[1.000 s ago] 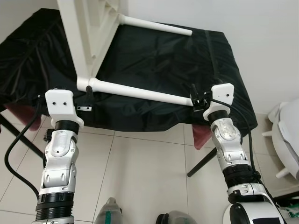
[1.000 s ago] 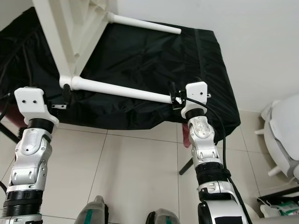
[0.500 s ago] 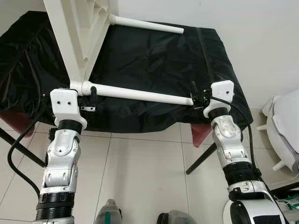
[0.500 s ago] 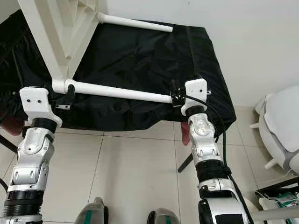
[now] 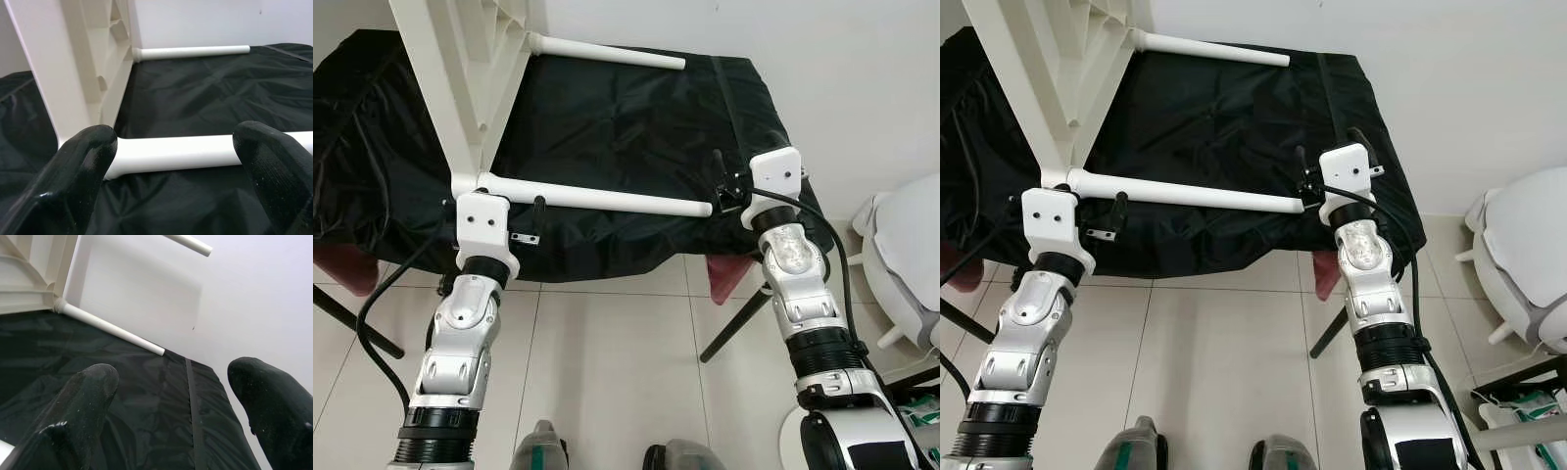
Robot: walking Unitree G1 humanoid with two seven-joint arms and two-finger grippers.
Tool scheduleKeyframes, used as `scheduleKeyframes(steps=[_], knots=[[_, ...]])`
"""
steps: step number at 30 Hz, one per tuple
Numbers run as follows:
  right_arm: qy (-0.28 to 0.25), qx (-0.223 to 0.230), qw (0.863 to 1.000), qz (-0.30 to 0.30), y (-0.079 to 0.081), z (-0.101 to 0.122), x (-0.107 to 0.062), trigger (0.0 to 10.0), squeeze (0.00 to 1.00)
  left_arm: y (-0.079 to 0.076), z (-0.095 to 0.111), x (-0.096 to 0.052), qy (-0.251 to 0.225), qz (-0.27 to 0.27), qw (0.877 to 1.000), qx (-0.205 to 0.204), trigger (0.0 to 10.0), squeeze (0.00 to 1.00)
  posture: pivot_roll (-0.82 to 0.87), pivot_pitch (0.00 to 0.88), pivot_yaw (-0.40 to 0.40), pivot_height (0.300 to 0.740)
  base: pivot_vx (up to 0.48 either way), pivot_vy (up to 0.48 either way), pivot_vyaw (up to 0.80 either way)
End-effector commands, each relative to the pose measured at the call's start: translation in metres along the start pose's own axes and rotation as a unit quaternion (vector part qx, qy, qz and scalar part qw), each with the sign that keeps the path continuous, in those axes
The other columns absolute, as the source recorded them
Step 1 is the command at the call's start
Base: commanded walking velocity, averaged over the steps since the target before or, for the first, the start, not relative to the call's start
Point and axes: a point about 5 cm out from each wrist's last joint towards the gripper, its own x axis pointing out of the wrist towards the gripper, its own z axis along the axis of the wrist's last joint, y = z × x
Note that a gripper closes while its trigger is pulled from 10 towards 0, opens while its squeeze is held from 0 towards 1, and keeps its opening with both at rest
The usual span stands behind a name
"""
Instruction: Building children table
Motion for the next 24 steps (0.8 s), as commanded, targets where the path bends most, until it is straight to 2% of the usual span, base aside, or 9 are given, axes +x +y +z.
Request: scheduleKeyframes(steps=[1, 6, 16, 19, 24], knots=[[0.007, 0.010, 1.000, -0.003, -0.001, -0.003, -0.004, 10.0, 0.00, -0.004, 0.004, -0.001, -0.008, -0.052, 0.999, -0.002, 10.0, 0.00, 0.05, 0.000, -0.051, 0.740, 0.000, 0.000, 0.00], [0.009, 0.012, 1.000, 0.000, 0.002, -0.002, -0.007, 10.0, 0.00, -0.002, 0.003, -0.006, -0.002, -0.046, 0.999, -0.005, 10.0, 0.00, 0.05, 0.002, -0.055, 0.740, 0.000, 0.000, 0.00], [0.006, 0.020, 1.000, -0.002, 0.001, 0.002, -0.006, 10.0, 0.00, -0.001, 0.005, -0.005, -0.009, -0.039, 0.999, -0.010, 10.0, 0.00, 0.05, 0.013, -0.052, 0.740, 0.000, 0.000, 0.00], [0.007, 0.033, 0.999, -0.007, 0.000, 0.001, -0.007, 10.0, 0.00, 0.000, 0.006, -0.005, -0.011, -0.038, 0.999, -0.009, 10.0, 0.00, 0.05, 0.013, -0.050, 0.740, 0.000, 0.000, 0.00], [0.017, 0.098, 0.995, -0.024, 0.001, -0.001, -0.015, 10.0, 0.00, 0.003, 0.010, -0.008, -0.021, -0.036, 0.999, -0.006, 10.0, 0.00, 0.05, 0.017, -0.051, 0.740, 0.000, 0.000, 0.00]])
